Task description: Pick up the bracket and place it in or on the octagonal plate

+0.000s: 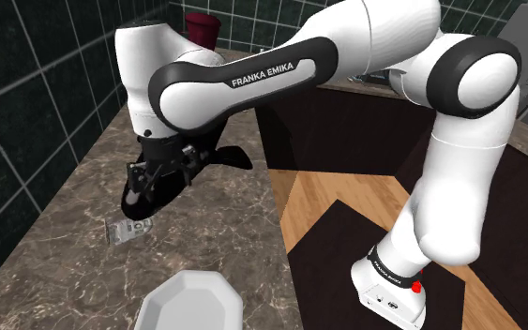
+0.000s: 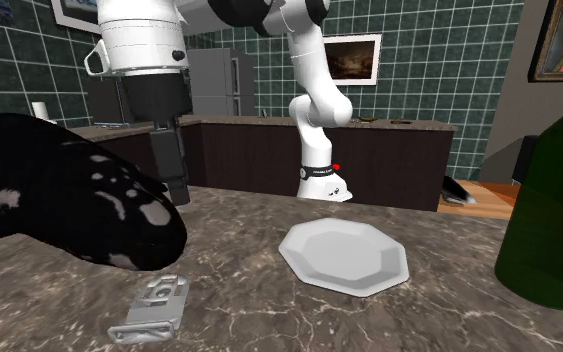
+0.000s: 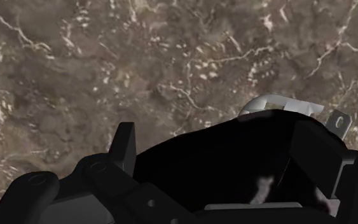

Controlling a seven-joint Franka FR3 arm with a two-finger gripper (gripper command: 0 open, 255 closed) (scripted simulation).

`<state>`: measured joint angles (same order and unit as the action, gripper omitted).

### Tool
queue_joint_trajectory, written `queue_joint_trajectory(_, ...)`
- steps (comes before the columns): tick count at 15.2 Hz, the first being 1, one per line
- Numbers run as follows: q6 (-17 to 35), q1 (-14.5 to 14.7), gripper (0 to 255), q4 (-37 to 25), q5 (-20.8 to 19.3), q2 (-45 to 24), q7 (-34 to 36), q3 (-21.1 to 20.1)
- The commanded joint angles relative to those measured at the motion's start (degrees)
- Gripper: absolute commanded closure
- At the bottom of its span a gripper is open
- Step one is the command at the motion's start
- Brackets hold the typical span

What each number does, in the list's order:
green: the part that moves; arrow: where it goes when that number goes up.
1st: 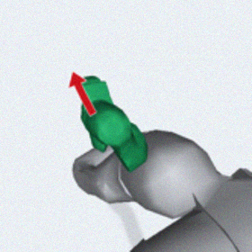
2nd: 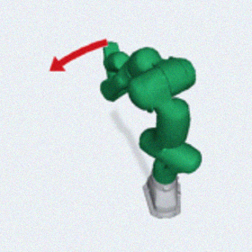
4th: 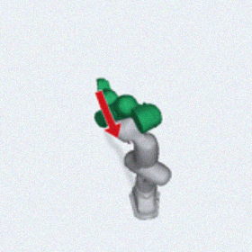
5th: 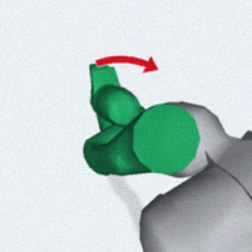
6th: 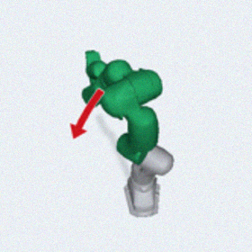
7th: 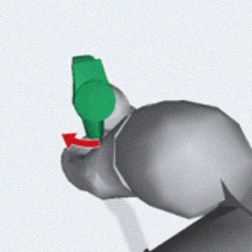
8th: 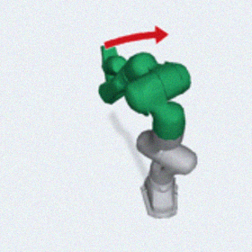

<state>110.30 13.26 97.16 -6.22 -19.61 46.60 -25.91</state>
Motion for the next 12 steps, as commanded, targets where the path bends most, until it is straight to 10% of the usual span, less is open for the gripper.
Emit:
queue_joint_trajectory(1,0.4,2.1,0,-5.7,-2.1,-5.1,2.1,0.2)
queue_joint_trajectory(12,5.1,3.2,0,-4.2,-3.6,-8.6,3.2,0.9)
